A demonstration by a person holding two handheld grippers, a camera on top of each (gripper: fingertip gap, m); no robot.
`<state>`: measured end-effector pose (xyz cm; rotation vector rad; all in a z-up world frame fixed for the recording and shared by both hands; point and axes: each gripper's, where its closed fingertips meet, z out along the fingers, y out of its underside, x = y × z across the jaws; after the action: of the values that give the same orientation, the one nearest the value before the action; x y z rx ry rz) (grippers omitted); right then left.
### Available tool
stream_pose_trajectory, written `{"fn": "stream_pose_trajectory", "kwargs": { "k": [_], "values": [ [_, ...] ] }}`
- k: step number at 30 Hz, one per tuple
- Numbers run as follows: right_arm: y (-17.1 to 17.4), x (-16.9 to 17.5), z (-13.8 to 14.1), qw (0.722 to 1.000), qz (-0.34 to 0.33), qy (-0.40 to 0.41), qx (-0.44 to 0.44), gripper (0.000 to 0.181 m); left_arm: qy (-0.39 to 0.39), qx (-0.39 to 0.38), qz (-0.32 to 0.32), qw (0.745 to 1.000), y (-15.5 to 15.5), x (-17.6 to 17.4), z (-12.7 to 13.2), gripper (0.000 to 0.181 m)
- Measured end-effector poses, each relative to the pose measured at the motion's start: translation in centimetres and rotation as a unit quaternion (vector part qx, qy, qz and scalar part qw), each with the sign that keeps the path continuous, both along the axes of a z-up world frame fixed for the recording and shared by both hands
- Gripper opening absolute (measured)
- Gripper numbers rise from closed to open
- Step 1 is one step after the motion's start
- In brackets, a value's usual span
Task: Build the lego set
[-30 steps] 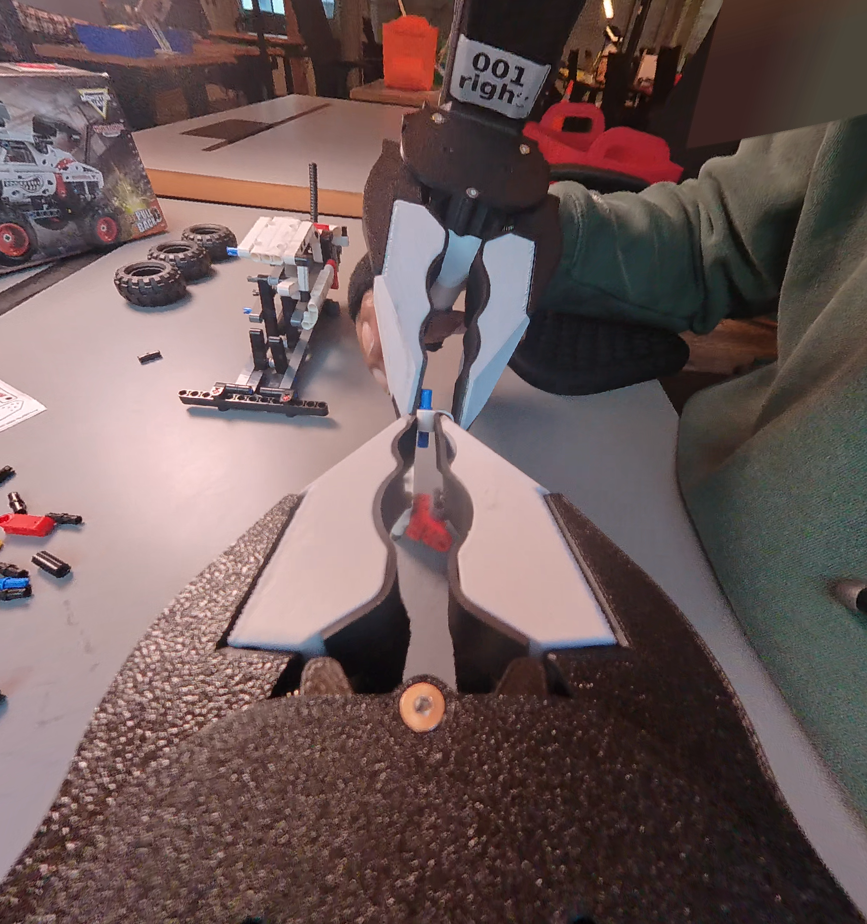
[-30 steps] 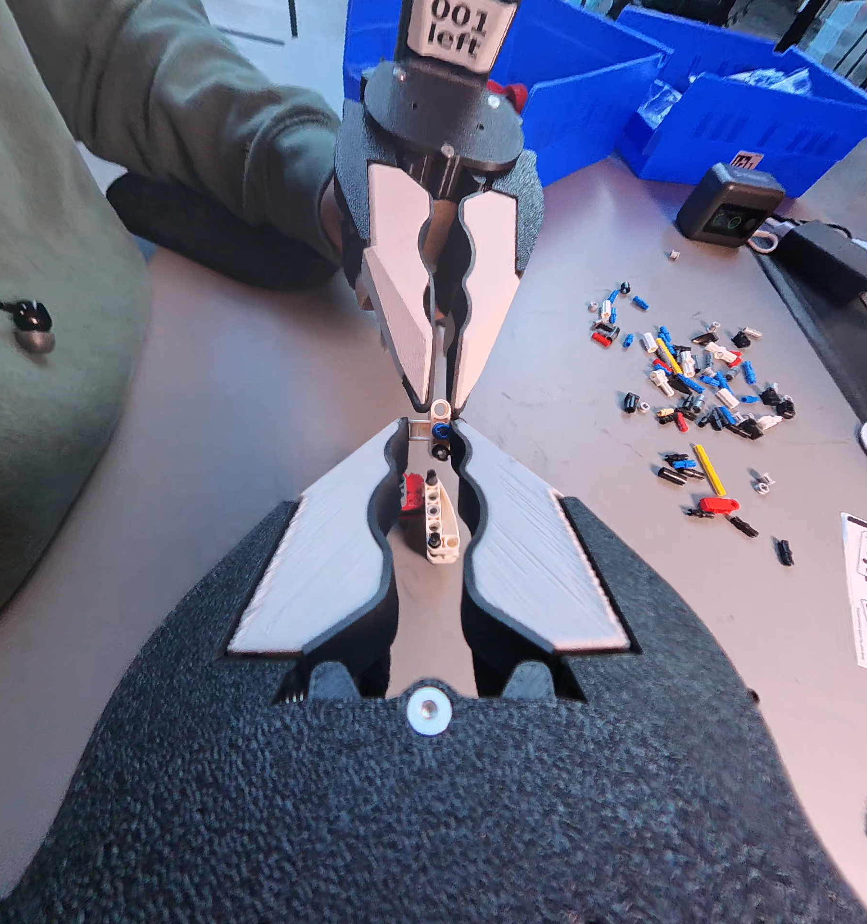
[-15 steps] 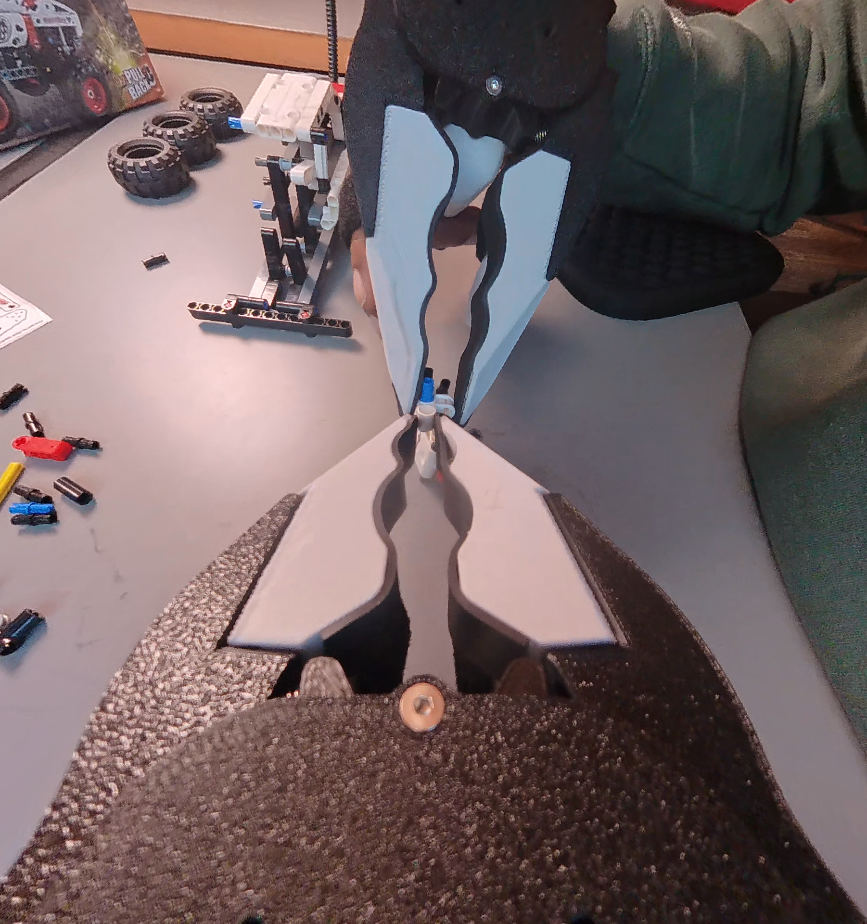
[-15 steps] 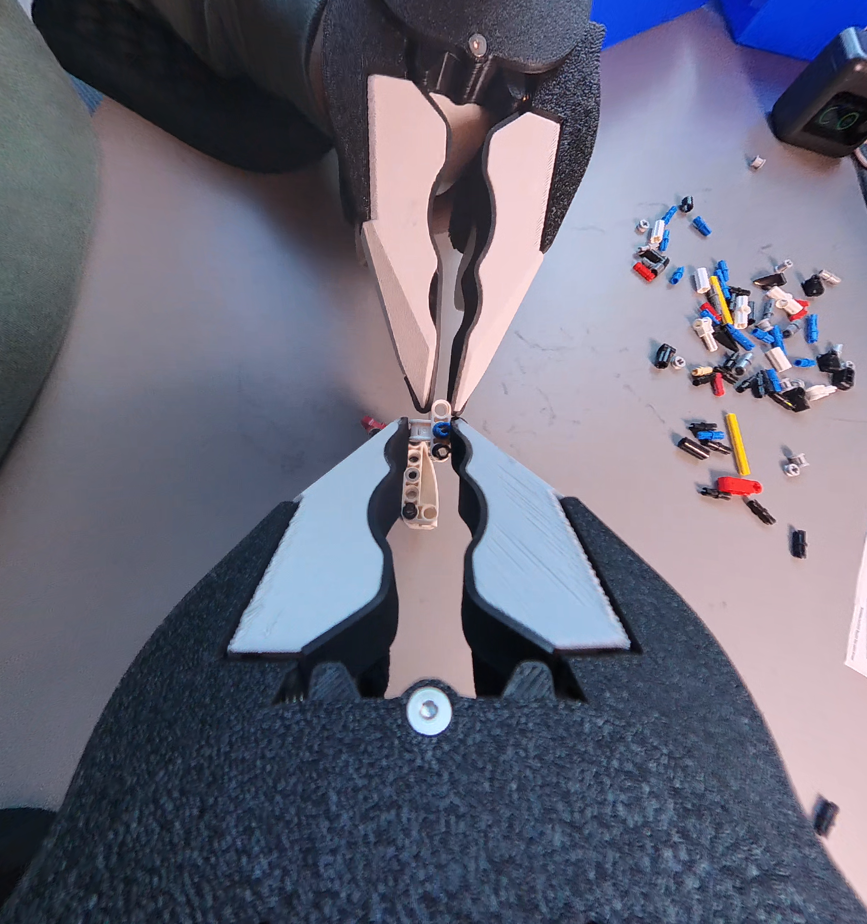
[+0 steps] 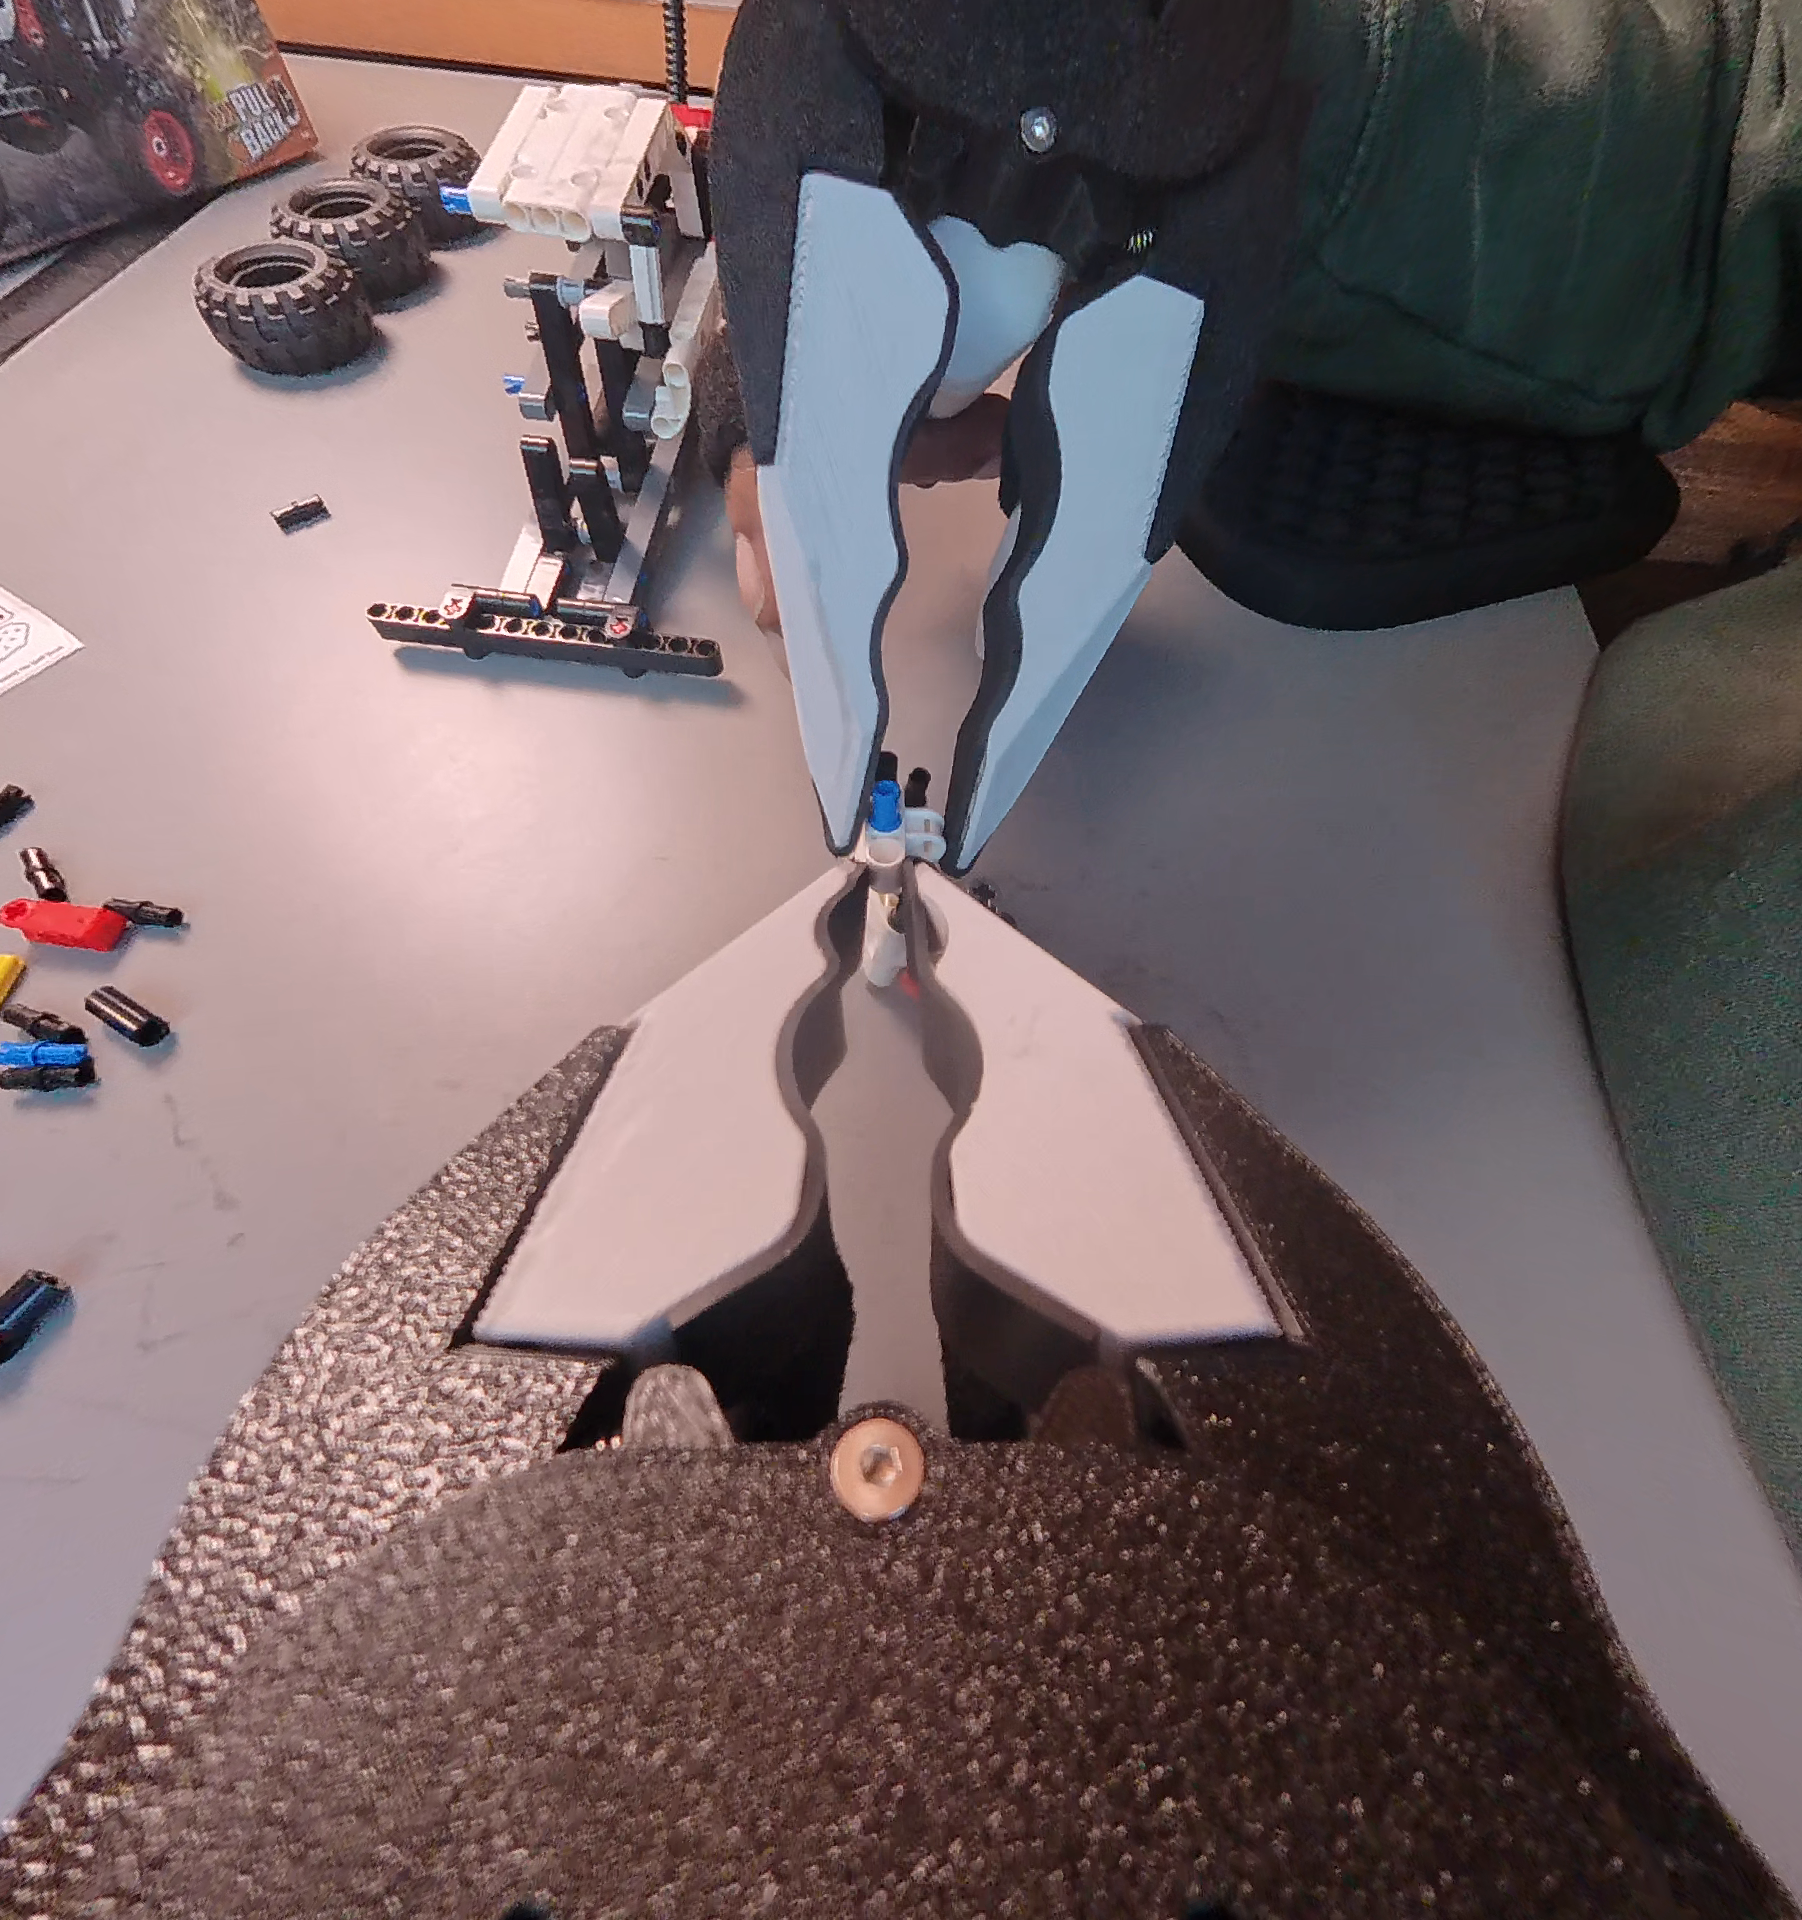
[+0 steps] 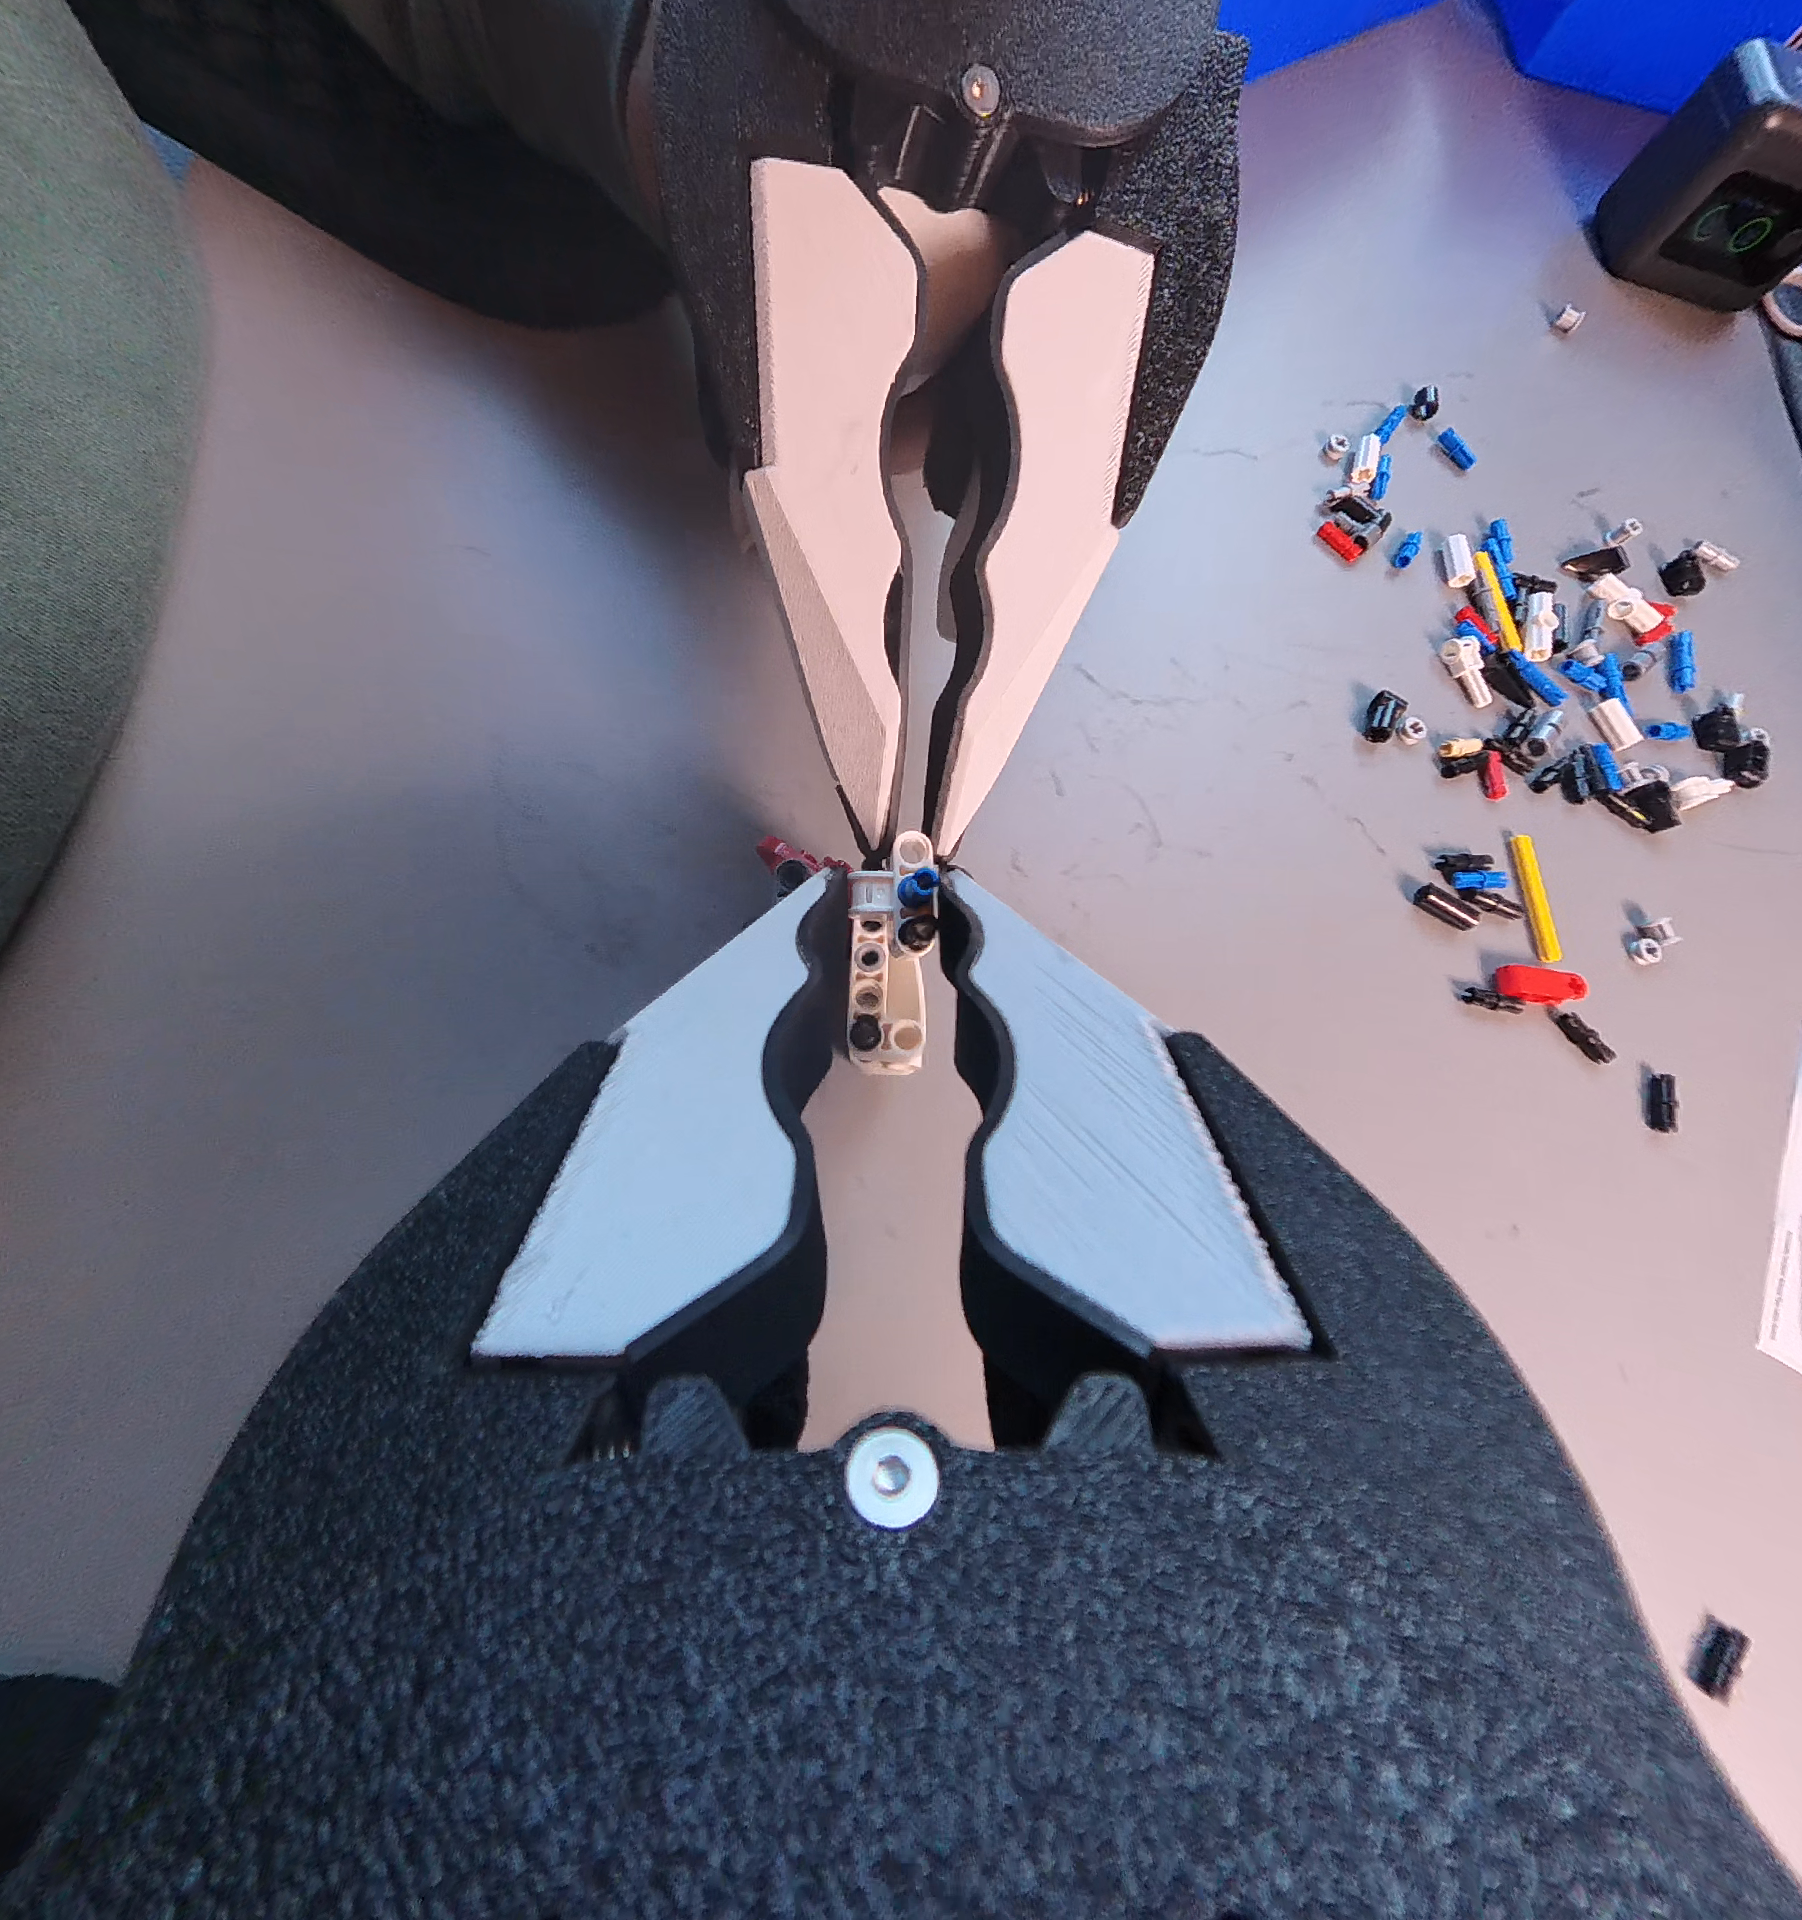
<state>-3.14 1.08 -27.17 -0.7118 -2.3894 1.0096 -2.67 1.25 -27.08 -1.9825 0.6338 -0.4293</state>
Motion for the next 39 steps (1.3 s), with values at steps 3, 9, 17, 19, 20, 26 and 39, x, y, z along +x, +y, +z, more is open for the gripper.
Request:
{"fn": "stream_pose_trajectory", "kwargs": {
  "k": [3,9,17,19,20,26,39],
  "values": [
    [0.0,0.2,0.4,1.000,-0.002,0.003,-0.002,0.017,0.001,0.004,-0.001,1.000,0.0,0.1,0.1,0.006],
    [-0.2,0.6,-0.2,1.000,-0.008,0.010,0.017,0.016,0.035,0.008,-0.010,0.999,-0.3,0.4,-0.3,0.006],
    [-0.2,0.7,-0.4,1.000,-0.014,0.015,0.016,0.017,0.054,0.010,-0.011,0.998,-0.3,0.5,-0.6,0.005],
    [-0.3,0.7,-0.4,1.000,-0.013,0.014,0.012,0.017,0.055,0.009,-0.013,0.998,-0.4,0.5,-0.6,0.005],
    [-0.3,0.7,-0.4,1.000,-0.013,0.015,0.011,0.017,0.054,0.009,-0.012,0.998,-0.4,0.5,-0.6,0.005],
    [-0.5,0.4,-0.4,1.000,-0.015,0.018,-0.002,0.016,0.044,0.002,-0.013,0.999,-0.5,0.3,-0.6,0.005],
    [-0.6,0.4,-0.6,0.999,-0.009,0.027,-0.024,0.016,0.041,0.002,-0.023,0.999,-0.6,0.3,-0.7,0.006]
  ]
}}
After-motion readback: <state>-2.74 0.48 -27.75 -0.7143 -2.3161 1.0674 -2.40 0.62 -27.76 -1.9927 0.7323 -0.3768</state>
